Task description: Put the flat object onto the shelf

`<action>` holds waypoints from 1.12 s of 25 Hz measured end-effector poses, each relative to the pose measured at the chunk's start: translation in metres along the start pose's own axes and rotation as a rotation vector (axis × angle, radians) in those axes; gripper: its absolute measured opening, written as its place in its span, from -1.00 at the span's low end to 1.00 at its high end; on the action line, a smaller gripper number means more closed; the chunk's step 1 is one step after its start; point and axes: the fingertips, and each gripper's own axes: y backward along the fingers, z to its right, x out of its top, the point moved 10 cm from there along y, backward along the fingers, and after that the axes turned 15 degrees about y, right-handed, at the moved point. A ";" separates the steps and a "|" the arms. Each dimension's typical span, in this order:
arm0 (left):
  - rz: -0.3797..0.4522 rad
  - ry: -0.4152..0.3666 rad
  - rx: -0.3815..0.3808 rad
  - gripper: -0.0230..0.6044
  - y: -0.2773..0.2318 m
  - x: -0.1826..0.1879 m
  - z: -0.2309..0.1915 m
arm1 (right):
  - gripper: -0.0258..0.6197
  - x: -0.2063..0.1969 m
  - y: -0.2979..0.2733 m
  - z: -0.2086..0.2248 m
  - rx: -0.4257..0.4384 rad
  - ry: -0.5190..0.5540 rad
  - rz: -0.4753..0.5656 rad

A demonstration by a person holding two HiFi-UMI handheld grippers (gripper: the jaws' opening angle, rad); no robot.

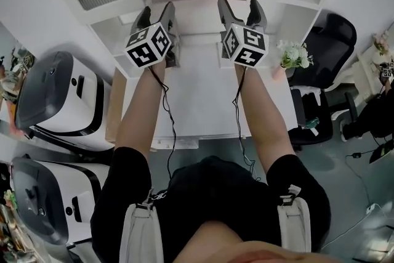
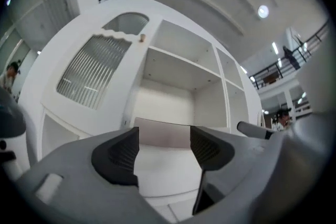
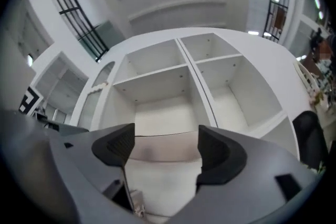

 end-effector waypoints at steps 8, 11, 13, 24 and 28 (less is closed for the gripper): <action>0.050 -0.181 0.042 -0.87 0.066 -0.032 0.011 | -0.93 -0.015 0.067 -0.039 0.079 0.128 0.008; -0.017 -0.121 0.048 -0.87 0.083 -0.058 0.009 | -0.93 -0.026 0.090 -0.048 0.127 0.128 -0.009; -0.057 -0.098 0.052 -0.87 0.094 -0.076 0.007 | -0.93 -0.036 0.105 -0.051 0.133 0.127 -0.031; -0.225 -0.115 0.057 -0.87 0.150 -0.145 0.000 | -0.93 -0.081 0.161 -0.054 0.152 0.067 -0.190; -0.219 -0.075 0.067 -0.87 0.152 -0.144 -0.003 | -0.93 -0.078 0.164 -0.055 0.148 0.071 -0.190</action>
